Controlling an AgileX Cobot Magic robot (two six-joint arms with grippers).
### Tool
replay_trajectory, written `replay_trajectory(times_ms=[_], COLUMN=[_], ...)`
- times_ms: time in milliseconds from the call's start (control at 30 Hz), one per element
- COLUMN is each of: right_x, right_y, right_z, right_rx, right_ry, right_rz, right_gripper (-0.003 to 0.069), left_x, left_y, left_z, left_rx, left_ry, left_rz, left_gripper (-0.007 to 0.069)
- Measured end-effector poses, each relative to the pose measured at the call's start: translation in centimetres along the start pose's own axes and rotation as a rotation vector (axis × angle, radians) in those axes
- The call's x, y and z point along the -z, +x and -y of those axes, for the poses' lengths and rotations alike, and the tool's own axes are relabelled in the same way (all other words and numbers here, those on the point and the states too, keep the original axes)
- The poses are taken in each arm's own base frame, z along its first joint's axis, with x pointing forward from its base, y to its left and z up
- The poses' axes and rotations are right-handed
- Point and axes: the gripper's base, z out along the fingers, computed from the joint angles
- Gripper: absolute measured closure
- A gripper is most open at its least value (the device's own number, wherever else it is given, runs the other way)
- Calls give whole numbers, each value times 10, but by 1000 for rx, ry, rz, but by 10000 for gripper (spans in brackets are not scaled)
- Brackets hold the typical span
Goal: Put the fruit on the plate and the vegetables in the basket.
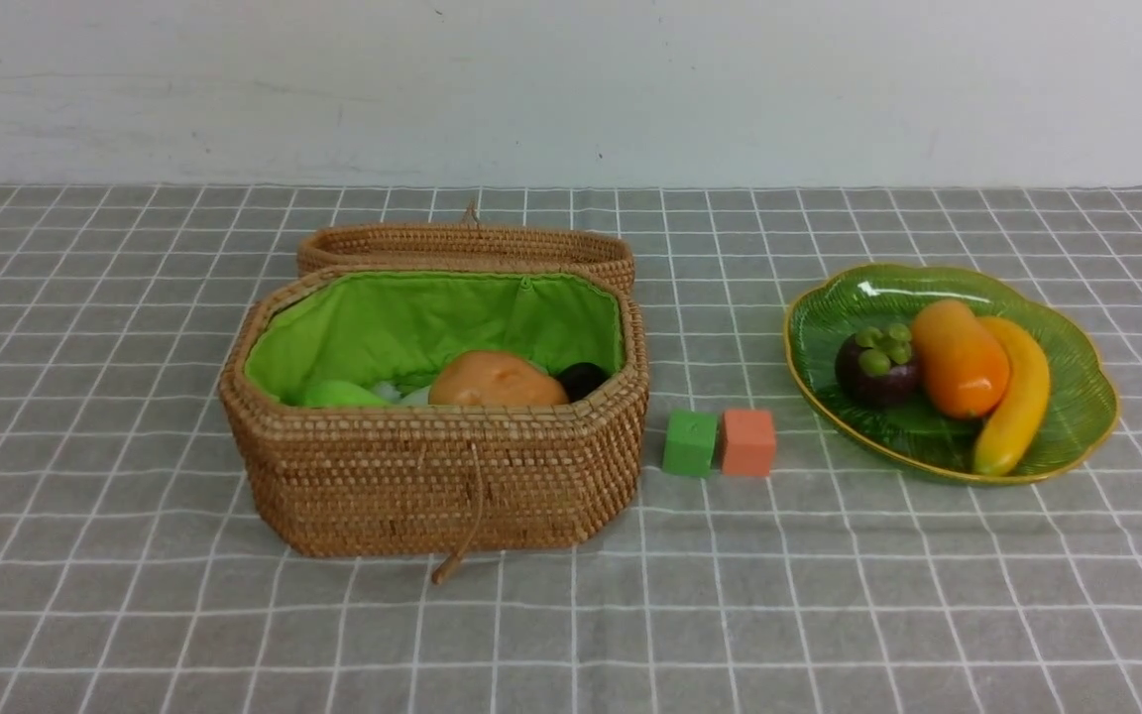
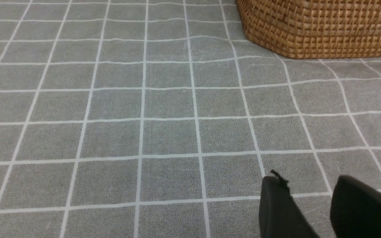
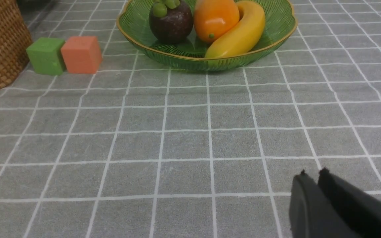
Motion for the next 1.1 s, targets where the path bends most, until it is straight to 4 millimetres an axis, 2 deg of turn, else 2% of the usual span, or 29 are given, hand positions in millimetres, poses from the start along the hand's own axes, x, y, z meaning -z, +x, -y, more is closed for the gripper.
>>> replay_trajectory(times_ms=[1100], right_x=[0], right_y=[0], right_z=[0], right_rx=[0], right_ry=[0], right_rz=[0], right_gripper=[558], left_x=[0], left_y=[0], left_z=[2], left_rx=[-30], left_ry=[40], left_rz=[-3], left_gripper=[386])
